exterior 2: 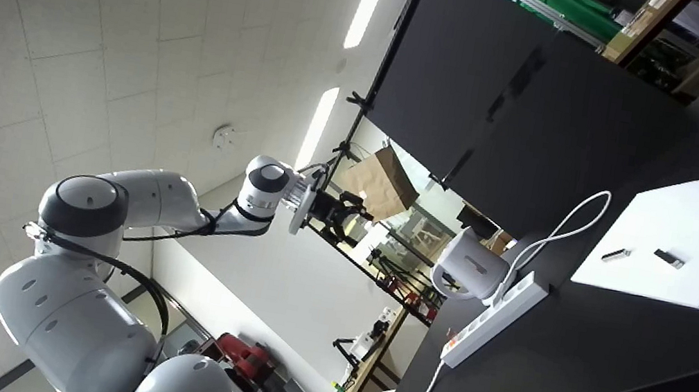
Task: Turn off the switch on the adapter
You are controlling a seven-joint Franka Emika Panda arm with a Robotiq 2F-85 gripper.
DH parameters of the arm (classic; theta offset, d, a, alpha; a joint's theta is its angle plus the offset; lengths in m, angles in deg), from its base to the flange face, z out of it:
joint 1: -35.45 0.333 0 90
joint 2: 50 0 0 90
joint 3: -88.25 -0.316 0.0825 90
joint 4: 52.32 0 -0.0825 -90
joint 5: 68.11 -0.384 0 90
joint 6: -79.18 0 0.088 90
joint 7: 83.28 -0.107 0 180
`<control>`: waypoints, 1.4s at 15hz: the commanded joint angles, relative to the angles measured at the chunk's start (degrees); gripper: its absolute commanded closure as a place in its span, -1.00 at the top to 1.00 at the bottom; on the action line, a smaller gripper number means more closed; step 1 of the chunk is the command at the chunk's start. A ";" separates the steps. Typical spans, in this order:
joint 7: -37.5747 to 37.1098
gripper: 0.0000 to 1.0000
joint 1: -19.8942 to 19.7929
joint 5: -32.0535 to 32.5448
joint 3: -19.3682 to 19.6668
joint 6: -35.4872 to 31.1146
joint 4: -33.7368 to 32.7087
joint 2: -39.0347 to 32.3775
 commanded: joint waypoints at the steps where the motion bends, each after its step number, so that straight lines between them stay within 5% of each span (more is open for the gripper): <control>1: 1.51 1.00 0.47 -0.80 -0.06 -2.53 0.98 -0.35; 3: 1.51 1.00 1.37 -0.93 -0.87 -4.71 1.42 -2.14; 4: 1.51 0.50 1.89 -0.82 -1.28 -5.95 1.71 -3.20; 6: 1.34 0.38 2.97 -0.77 -2.09 -7.98 2.19 -5.63; 15: 3.04 -0.91 5.42 -1.19 -3.84 -12.74 6.28 -12.90; 21: 6.08 -1.00 5.18 -2.06 -4.35 -17.56 11.28 -13.63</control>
